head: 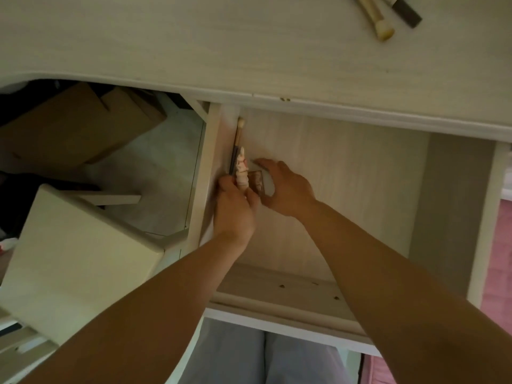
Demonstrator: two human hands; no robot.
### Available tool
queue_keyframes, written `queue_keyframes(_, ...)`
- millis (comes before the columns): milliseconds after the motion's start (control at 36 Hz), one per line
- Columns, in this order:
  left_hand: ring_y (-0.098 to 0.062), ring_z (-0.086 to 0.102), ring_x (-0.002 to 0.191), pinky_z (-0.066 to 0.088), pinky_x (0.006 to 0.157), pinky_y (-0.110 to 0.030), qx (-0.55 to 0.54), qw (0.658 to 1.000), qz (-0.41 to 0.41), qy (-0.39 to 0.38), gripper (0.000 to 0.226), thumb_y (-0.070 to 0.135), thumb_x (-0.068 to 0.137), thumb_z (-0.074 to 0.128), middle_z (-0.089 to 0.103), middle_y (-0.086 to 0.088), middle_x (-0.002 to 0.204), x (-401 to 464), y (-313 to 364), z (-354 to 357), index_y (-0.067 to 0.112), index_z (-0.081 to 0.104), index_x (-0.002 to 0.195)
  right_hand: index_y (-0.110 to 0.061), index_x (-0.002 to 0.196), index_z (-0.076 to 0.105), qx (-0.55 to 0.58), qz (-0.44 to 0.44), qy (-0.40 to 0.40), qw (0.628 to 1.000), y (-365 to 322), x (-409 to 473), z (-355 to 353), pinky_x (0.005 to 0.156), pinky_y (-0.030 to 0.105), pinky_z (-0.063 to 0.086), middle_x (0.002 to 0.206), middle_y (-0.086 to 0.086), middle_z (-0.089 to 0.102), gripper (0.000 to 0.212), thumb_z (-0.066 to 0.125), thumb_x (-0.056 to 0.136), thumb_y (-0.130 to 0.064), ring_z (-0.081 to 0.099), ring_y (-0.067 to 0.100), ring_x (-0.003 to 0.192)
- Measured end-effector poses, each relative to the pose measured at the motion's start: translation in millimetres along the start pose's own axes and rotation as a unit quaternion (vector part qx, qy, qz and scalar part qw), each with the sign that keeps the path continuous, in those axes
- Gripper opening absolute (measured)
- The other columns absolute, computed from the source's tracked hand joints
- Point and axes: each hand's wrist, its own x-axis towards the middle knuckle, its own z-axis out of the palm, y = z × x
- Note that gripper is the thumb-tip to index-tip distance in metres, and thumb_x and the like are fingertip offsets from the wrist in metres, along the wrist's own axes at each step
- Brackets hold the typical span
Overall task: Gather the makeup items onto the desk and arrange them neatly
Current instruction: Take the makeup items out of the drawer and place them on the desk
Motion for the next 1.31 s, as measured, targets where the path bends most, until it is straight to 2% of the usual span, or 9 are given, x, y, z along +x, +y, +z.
queue_keyframes(167,-0.033,0.063,0.078,0.041,0.056,-0.032,0.052,0.998,-0.028,-0.009,0.031,0.023,0.094,0.046,0.063,-0.02,0.093,13.8,2.6,2.5,0.001,0.037,0.114,-0.023,0.131,0.038,-0.117,0.039,0.012,0.992,-1.1,6.9,7.1,0.069,0.031,0.042,0.122,0.002,0.049,0.066,0.064,0.076,-0.051,0.057,0.023,0.105)
queue_keyframes(361,-0.022,0.05,0.099,0.045,0.086,-0.026,0.237,0.966,0.009,-0.1,0.049,0.012,0.09,0.044,0.047,-0.022,0.124,21.4,4.1,21.8,0.01,0.033,0.137,-0.017,0.12,0.036,-0.076,0.201,0.097,0.972,33.6,-15.2,-4.3,0.059,0.028,0.036,0.109,0.004,0.056,0.062,0.066,0.071,-0.041,0.06,0.026,0.087)
queue_keyframes(472,0.003,0.024,0.064,0.023,0.055,-0.013,0.1,0.991,-0.078,-0.03,0.034,0.013,0.092,0.044,0.049,-0.017,0.117,41.9,15.5,18.6,0.018,0.041,0.125,-0.014,0.123,0.034,-0.08,0.226,0.103,0.965,46.5,-24.6,-11.1,0.062,0.029,0.037,0.113,0.006,0.054,0.067,0.066,0.071,-0.042,0.059,0.027,0.091)
queue_keyframes(583,-0.026,0.052,0.1,0.039,0.064,-0.031,0.201,0.977,-0.062,-0.044,0.043,0.018,0.096,0.038,0.043,-0.021,0.122,49.8,11.5,29.4,0.002,0.031,0.135,-0.012,0.124,0.034,-0.1,0.223,0.093,0.965,44.9,-25.7,-15.4,0.065,0.031,0.04,0.117,0.006,0.047,0.069,0.067,0.071,-0.04,0.055,0.026,0.097)
queue_keyframes(722,-0.033,0.058,0.105,0.045,0.08,-0.04,0.287,0.951,-0.076,-0.089,0.04,0.036,0.092,0.05,0.058,-0.016,0.115,61.4,17.9,33.3,0.005,0.04,0.116,-0.012,0.126,0.033,-0.099,0.223,0.107,0.964,39.9,-19.3,-16.1,0.064,0.033,0.039,0.121,0.006,0.036,0.077,0.068,0.068,-0.048,0.049,0.025,0.103)
queue_keyframes(889,-0.03,0.06,0.1,0.04,0.068,-0.032,0.343,0.928,-0.063,-0.13,0.029,0.029,0.092,0.049,0.061,-0.011,0.112,63.6,18.5,31.9,0.009,0.052,0.112,-0.01,0.122,0.037,-0.06,0.231,0.127,0.963,36.3,-18.9,-4.5,0.062,0.03,0.038,0.12,0.005,0.035,0.073,0.071,0.066,-0.043,0.051,0.024,0.099)
queue_keyframes(1083,-0.017,0.045,0.061,0.026,0.044,-0.024,0.202,0.963,-0.083,-0.161,0.032,0.027,0.089,0.056,0.058,-0.011,0.097,48.6,12.9,23.3,0.004,0.05,0.111,-0.013,0.115,0.043,0.039,0.271,0.14,0.951,26.4,-43.8,1.9,0.059,0.028,0.034,0.108,0.0,0.042,0.068,0.068,0.062,-0.047,0.051,0.02,0.078)
queue_keyframes(1222,-0.03,0.061,0.089,0.041,0.063,-0.029,0.102,0.983,-0.05,-0.146,0.035,0.02,0.087,0.056,0.063,-0.015,0.107,27.7,23.7,7.4,0.004,0.049,0.117,-0.017,0.107,0.042,0.084,0.236,0.171,0.953,8.6,-70.1,-10.7,0.062,0.027,0.037,0.098,-0.006,0.044,0.06,0.069,0.063,-0.046,0.057,0.021,0.081)
queue_keyframes(1306,-0.022,0.057,0.07,0.034,0.05,-0.026,0.054,0.992,-0.001,-0.117,0.019,0.018,0.086,0.055,0.061,-0.009,0.09,14.5,35.3,-13.0,0.01,0.052,0.103,-0.018,0.106,0.042,0.082,0.205,0.198,0.955,-10.7,-82.8,-31.0,0.064,0.027,0.04,0.101,-0.006,0.047,0.059,0.068,0.064,-0.049,0.055,0.018,0.08)
